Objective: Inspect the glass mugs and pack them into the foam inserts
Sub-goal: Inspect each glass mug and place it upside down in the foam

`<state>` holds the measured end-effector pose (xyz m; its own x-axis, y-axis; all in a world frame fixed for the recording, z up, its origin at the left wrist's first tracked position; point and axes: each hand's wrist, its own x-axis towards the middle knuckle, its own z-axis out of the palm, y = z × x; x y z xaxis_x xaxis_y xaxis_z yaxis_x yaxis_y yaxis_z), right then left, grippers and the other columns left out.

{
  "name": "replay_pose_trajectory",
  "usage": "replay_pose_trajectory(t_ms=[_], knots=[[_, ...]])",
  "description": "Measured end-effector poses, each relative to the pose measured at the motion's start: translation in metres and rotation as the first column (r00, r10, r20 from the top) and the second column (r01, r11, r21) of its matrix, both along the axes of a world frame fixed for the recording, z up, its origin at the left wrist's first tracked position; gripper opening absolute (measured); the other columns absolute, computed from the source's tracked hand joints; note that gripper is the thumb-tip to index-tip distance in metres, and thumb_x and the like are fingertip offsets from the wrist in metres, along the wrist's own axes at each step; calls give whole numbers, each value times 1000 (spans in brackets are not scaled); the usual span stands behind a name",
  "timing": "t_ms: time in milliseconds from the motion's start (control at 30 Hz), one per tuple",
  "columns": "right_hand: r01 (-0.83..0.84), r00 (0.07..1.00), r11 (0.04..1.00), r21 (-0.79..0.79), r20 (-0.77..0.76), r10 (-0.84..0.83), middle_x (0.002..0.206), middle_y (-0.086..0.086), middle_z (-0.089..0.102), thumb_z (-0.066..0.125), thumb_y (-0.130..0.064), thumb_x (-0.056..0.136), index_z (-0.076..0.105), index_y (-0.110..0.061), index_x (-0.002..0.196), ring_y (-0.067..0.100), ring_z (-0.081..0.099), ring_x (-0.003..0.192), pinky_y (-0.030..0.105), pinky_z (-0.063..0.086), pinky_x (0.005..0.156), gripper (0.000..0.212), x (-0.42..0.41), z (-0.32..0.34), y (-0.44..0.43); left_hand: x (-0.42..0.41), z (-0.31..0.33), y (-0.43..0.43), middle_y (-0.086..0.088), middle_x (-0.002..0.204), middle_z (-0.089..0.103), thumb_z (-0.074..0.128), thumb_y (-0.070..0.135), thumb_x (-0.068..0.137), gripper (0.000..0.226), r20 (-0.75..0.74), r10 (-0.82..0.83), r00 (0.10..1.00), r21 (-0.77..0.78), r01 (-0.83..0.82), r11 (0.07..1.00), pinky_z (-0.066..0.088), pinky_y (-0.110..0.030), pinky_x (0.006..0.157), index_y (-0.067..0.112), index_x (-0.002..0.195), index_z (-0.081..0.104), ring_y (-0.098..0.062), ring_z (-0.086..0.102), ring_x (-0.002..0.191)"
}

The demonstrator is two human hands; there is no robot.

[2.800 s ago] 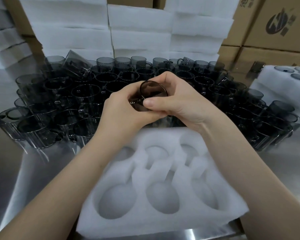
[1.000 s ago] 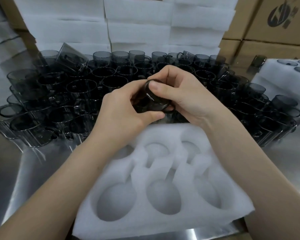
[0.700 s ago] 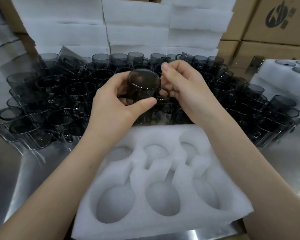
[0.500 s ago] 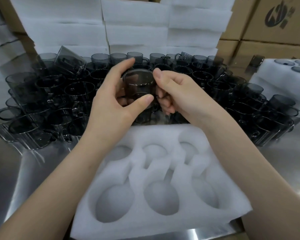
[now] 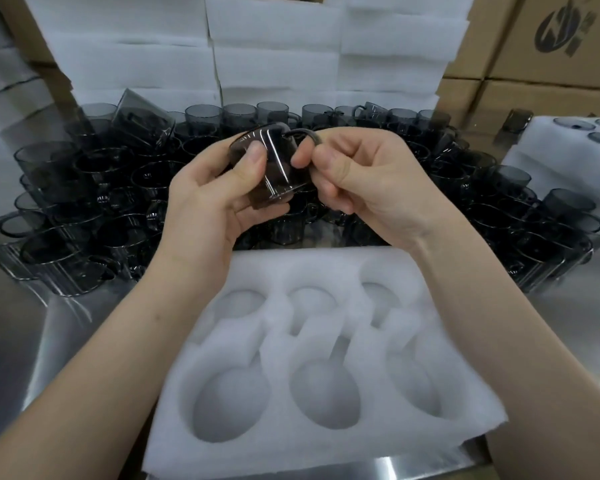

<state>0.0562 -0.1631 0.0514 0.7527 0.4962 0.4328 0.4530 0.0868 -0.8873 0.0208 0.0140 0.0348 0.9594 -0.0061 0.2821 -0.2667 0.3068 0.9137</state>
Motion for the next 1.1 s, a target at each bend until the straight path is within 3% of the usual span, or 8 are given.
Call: replay_pose_trajectory(t_ms=[133, 267, 400, 533, 667, 767, 967, 1100], knots=[[106, 992, 994, 12, 66, -107, 51, -10, 43, 54, -22, 95, 73, -25, 81, 10, 34, 51, 20, 31, 54, 23, 0, 0, 3, 2, -1, -1, -9, 97, 73, 59, 33, 85, 32, -27, -39, 999, -25, 38, 999, 58, -32, 67, 13, 107, 69, -28, 72, 84], [95, 995, 995, 28, -30, -94, 52, -14, 39, 41, -28, 99, 62, -19, 69, 8, 33, 55, 22, 31, 59, 38, 1, -1, 6, 2, -4, -4, -2, 96, 73, 63, 24, 83, 33, 47, -10, 999, 18, 9, 1000, 57, -31, 73, 12, 114, 62, -22, 72, 90], [195, 966, 980, -42, -166, -199, 53, -9, 38, 41, -41, 101, 47, -26, 47, 10, 37, 60, 24, 33, 65, 56, 3, -1, 6, 1, -7, -7, 6, 95, 74, 74, 13, 75, 51, 183, 75, 980, 203, -112, 973, 54, -21, 79, 16, 122, 55, -9, 70, 93], [371, 914, 911, -181, -100, -392, 52, -1, 42, 47, -53, 96, 42, -24, 40, 17, 43, 64, 30, 38, 77, 63, 4, -4, 6, 1, -9, -11, 6, 112, 64, 80, 4, 71, 66, 240, 41, 970, 345, -125, 930, 49, -11, 83, 17, 129, 52, 2, 64, 102], [318, 943, 948, -23, -98, -319, 69, 5, 60, 52, -41, 96, 68, -21, 64, 16, 52, 63, 26, 46, 67, 40, 4, -3, 6, 3, -9, -9, -1, 109, 65, 80, 7, 68, 57, 247, 99, 964, 317, -177, 932, 51, -15, 81, 16, 117, 53, -2, 67, 95], [287, 953, 957, 38, 90, -289, 80, 0, 67, 68, -16, 86, 72, -18, 86, 10, 56, 69, 23, 48, 65, 4, 1, -3, 5, 3, -8, -8, -5, 108, 68, 80, 14, 68, 54, 228, 158, 961, 270, -218, 938, 53, -20, 82, 12, 115, 56, -8, 69, 95], [460, 850, 886, 63, 260, -459, 61, 8, 63, 73, -9, 84, 71, -22, 76, 5, 49, 50, 22, 42, 52, 15, -3, -1, 6, 3, -6, -10, 0, 95, 75, 84, 24, 63, 50, 188, 150, 971, 324, -206, 923, 55, -19, 76, 23, 107, 61, -14, 72, 89], [383, 884, 921, 63, 263, -386, 57, -20, 59, 56, -5, 96, 69, -13, 103, -1, 48, 54, 17, 42, 58, 17, -3, -2, 5, 5, -8, -8, 0, 92, 76, 83, 22, 62, 58, 128, 131, 983, 255, -160, 954, 56, -23, 75, 14, 114, 59, -17, 73, 86]])
